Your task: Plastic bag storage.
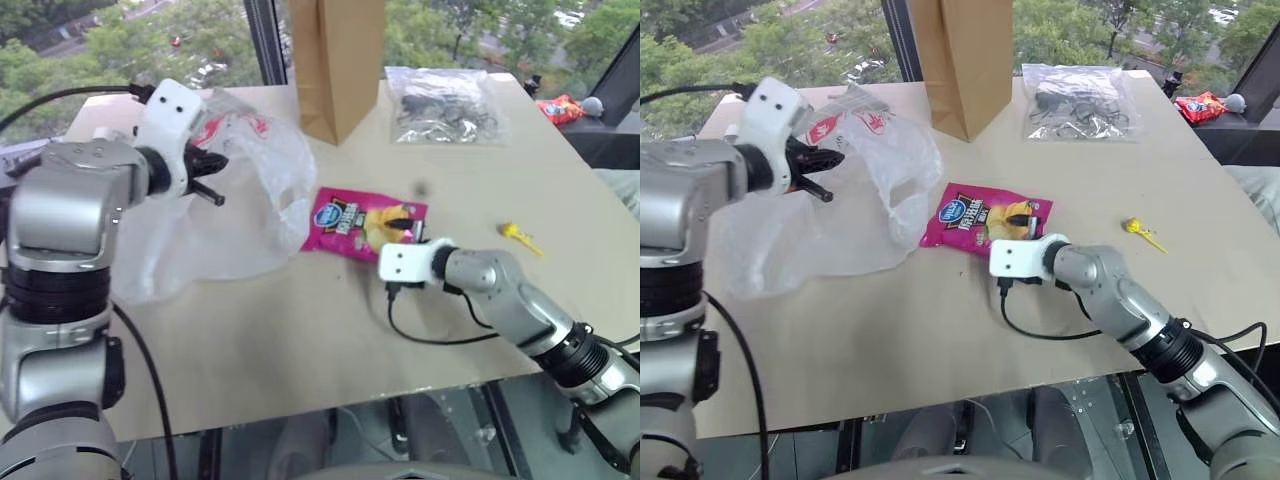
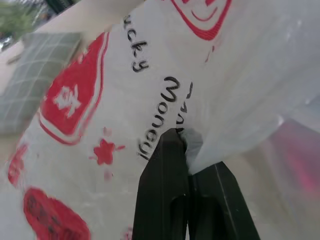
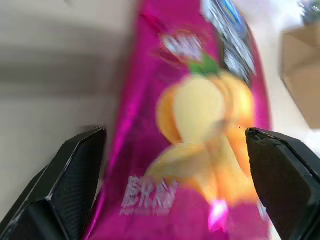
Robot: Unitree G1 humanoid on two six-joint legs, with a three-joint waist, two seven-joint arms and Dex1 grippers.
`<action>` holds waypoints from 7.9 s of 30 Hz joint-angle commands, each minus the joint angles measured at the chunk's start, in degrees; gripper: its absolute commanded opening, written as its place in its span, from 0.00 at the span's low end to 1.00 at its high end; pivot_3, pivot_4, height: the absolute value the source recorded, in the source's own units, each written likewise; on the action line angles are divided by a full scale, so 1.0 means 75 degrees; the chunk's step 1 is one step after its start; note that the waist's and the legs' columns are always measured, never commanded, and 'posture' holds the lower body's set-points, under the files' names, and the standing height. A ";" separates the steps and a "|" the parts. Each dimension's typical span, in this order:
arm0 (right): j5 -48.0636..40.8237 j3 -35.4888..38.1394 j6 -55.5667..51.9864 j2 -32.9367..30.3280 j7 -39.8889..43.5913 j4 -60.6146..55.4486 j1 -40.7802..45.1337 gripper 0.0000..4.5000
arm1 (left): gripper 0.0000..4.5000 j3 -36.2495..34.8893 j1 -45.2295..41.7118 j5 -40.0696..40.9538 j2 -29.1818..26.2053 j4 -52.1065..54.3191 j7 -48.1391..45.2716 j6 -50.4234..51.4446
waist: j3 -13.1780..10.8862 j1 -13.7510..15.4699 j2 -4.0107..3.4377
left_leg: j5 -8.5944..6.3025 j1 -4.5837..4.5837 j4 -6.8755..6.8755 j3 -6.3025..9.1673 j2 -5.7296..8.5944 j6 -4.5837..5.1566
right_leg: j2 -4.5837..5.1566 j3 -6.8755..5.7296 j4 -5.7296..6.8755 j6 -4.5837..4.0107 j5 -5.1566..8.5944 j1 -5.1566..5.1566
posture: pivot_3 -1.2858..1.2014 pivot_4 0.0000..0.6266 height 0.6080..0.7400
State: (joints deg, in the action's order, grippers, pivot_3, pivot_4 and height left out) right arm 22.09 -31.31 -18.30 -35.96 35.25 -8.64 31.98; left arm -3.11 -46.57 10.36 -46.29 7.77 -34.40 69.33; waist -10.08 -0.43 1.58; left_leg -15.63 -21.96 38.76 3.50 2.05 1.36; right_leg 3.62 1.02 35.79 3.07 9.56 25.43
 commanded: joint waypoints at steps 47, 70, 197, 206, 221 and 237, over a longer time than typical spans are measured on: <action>-0.2952 0.3532 0.0919 0.0077 0.1282 -0.2101 -0.1520 0.01 | 0.00 0.0120 -0.0603 -0.0781 -0.0011 -0.0644 0.0592 -0.1294 | -0.0002 -0.0186 0.0002 | -0.0004 0.0003 -0.0031 0.0014 0.0005 0.0004 | -0.0002 0.0019 0.0009 -0.0009 -0.0007 0.0027 | 0.52 0.24 1.00; -0.5363 0.2385 -0.0429 0.1195 0.2210 -0.1960 0.0131 0.01 | 0.00 0.0880 -0.2570 -0.0973 -0.0124 -0.3085 -0.0049 -0.2113 | -0.0005 -0.0283 -0.0002 | 0.0000 -0.0003 -0.0009 0.0008 0.0008 -0.0002 | -0.0003 0.0030 0.0019 -0.0009 -0.0009 0.0037 | 0.52 0.24 1.00; -0.3962 0.4126 -0.2125 0.0828 0.0491 -0.1541 -0.0816 0.88 | 0.00 -0.1878 0.1360 0.4099 0.1719 0.1054 -0.1497 -0.1046 | -0.0021 -0.0131 -0.0023 | -0.0007 0.0002 0.0023 0.0013 -0.0013 -0.0017 | 0.0002 0.0038 0.0048 -0.0013 -0.0008 0.0033 | 0.52 0.24 1.00; -0.4018 0.5190 -0.3361 0.0706 -0.0794 -0.2347 -0.1528 0.88 | 0.00 -0.1045 0.0921 0.3845 0.2049 0.0551 -0.0984 -0.1825 | -0.0020 -0.0051 -0.0023 | -0.0029 0.0002 0.0023 -0.0013 -0.0010 0.0025 | -0.0002 0.0043 0.0018 -0.0010 -0.0009 0.0020 | 0.52 0.24 1.00; -0.4144 0.5859 -0.3742 -0.0021 -0.0974 0.1220 -0.1154 0.88 | 0.00 0.0123 -0.0027 0.3600 0.2764 0.0578 -0.0182 -0.1418 | -0.0020 -0.0074 -0.0026 | -0.0031 0.0002 0.0027 -0.0022 -0.0006 0.0030 | -0.0003 0.0048 0.0007 -0.0008 -0.0010 0.0011 | 0.52 0.24 1.00; -0.5157 0.5928 -0.2510 -0.0180 0.0554 0.0789 -0.1810 0.01 | 0.00 -0.0033 0.0210 0.3531 0.2794 0.0851 0.0314 -0.1459 | -0.0021 -0.0047 -0.0033 | -0.0036 0.0027 0.0055 -0.0022 -0.0013 0.0040 | -0.0014 0.0038 0.0005 0.0011 -0.0018 -0.0038 | 0.52 0.24 1.00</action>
State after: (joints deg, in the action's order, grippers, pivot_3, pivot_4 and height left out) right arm -12.63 11.14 -37.56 -36.08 36.51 5.63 19.20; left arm -2.02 -44.57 36.21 -25.36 12.57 -32.12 59.40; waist -10.24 -0.78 1.33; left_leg -15.91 -21.77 39.16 3.36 1.95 1.65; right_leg 3.51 1.31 35.83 3.15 9.42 25.18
